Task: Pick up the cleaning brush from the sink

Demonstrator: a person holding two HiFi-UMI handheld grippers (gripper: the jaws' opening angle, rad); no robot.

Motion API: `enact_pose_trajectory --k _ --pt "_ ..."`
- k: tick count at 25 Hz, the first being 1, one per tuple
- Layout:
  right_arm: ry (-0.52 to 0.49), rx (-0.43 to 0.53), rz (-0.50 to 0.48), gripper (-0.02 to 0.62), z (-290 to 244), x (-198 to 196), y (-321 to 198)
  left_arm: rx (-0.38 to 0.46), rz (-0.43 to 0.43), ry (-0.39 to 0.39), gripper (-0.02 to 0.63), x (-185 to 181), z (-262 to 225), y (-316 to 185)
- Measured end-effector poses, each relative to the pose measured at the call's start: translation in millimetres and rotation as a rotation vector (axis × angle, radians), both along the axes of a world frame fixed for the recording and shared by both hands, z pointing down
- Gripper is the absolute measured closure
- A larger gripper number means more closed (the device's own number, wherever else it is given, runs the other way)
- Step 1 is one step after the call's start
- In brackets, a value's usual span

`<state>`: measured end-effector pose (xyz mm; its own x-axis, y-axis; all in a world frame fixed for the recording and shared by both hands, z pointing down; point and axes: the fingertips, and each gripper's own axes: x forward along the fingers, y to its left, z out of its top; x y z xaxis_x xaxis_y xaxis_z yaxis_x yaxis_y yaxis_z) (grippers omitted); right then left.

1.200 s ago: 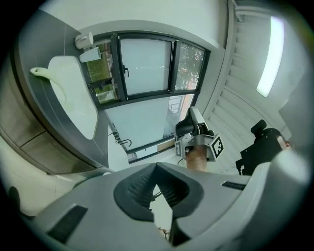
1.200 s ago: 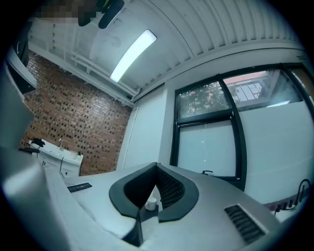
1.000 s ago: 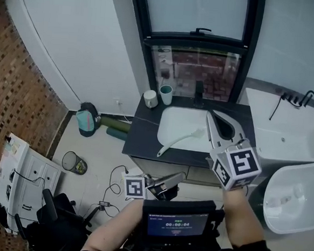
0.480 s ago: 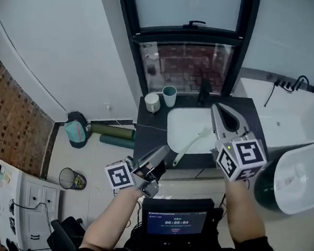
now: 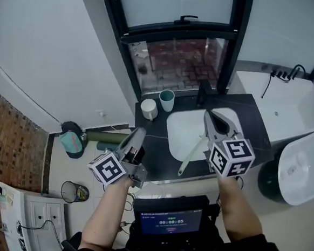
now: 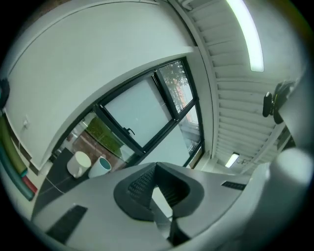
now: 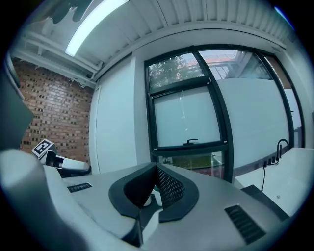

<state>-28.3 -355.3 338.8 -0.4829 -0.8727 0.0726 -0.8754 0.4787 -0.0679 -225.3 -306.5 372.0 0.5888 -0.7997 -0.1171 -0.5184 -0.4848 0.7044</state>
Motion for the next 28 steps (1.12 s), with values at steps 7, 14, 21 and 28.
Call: enact_pose_trajectory --k 7,14,21,28 --pt "0.016 -0.163 0.139 0.523 66.6 -16.6 -71.2 -0.054 -0.093 -0.380 0.606 -42.5 52.1 -81.6" --pt "-0.022 -0.559 0.306 0.396 215.5 -14.4 -120.8 -0.139 -0.052 -0.648 0.606 -46.7 121.1 -140.5" --pt "0.003 -0.919 0.490 0.394 341.7 3.7 -105.5 -0.220 -0.042 -0.783 0.566 -49.7 172.1 -168.8" --pt "0.102 -1.144 0.556 0.394 409.4 12.0 -102.5 -0.221 0.000 -0.820 0.566 -29.3 199.9 -183.0"
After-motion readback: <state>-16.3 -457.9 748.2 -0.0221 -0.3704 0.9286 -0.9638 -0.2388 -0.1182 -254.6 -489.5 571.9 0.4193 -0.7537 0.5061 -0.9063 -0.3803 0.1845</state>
